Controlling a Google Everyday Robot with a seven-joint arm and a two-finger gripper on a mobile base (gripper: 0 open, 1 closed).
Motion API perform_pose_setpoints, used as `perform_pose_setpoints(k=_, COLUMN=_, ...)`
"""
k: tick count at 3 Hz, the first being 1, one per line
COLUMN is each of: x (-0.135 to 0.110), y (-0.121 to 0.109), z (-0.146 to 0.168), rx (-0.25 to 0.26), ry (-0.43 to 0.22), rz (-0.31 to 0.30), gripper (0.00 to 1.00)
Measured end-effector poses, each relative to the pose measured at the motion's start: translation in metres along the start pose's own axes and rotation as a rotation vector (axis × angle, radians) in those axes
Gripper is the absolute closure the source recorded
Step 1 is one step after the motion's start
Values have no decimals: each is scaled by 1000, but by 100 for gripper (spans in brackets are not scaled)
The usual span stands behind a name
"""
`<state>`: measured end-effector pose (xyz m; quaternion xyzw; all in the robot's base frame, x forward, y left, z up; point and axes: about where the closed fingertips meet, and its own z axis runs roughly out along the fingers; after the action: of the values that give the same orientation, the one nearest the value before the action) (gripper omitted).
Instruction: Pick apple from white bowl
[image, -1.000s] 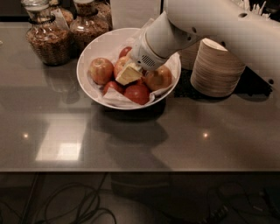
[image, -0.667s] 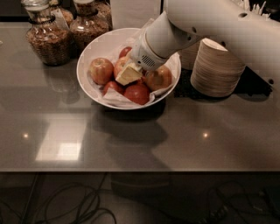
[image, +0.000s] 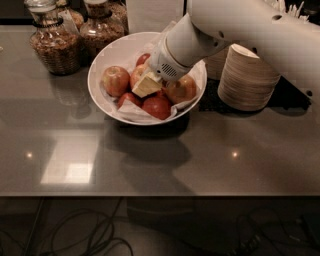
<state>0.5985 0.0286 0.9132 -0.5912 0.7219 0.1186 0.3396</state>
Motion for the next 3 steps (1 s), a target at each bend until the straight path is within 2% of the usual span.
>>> perform_pose_setpoints(k=1, x=-8, y=2, z=-2, rx=-15, ry=-29, rz=-6, gripper=100)
perform_pose_setpoints(k=2, x=-30, y=-1, z=-22, rx=-21, ry=-115, rz=-29, gripper=100)
perform_pose_setpoints(k=3, x=-52, y=-4, z=-49, rx=-1, ry=-201, rz=-56, gripper=100)
